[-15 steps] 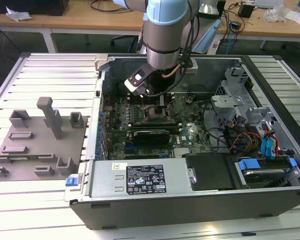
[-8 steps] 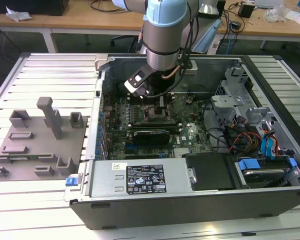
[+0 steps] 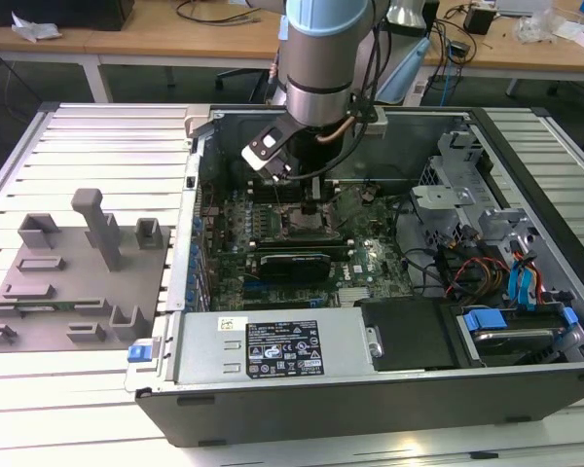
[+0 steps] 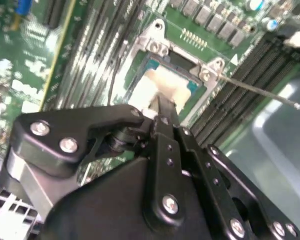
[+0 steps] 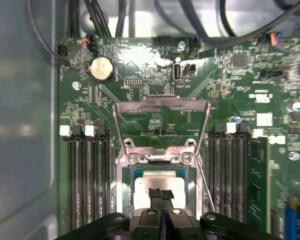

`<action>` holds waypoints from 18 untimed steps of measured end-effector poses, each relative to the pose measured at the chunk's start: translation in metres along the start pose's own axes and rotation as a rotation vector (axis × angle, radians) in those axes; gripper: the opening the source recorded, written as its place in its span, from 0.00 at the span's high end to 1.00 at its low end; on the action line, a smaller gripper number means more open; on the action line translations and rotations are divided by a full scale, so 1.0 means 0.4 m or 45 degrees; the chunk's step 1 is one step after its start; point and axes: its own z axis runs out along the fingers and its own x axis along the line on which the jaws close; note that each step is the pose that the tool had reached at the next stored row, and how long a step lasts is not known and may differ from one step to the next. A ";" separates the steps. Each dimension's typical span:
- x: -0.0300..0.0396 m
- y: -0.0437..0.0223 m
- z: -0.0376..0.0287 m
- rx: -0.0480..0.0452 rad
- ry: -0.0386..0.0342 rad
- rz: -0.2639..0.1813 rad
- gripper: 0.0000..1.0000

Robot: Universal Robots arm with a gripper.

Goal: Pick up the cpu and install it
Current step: 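Place the cpu into insertion slot, then close the cpu cover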

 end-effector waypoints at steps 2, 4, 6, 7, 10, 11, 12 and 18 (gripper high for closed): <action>0.000 0.001 -0.032 0.000 -0.0013 0.000 0.89; 0.001 0.002 -0.059 0.000 -0.0014 0.000 0.89; 0.001 0.002 -0.074 0.000 -0.0014 0.000 0.89; 0.001 0.002 -0.080 0.000 -0.0013 0.000 0.89; 0.001 0.003 -0.089 0.000 -0.0020 0.000 0.89; 0.001 0.003 -0.089 0.000 -0.0024 0.000 0.89; 0.001 0.003 -0.089 0.000 -0.0028 0.000 0.89; 0.001 0.003 -0.089 0.000 -0.0071 0.000 0.89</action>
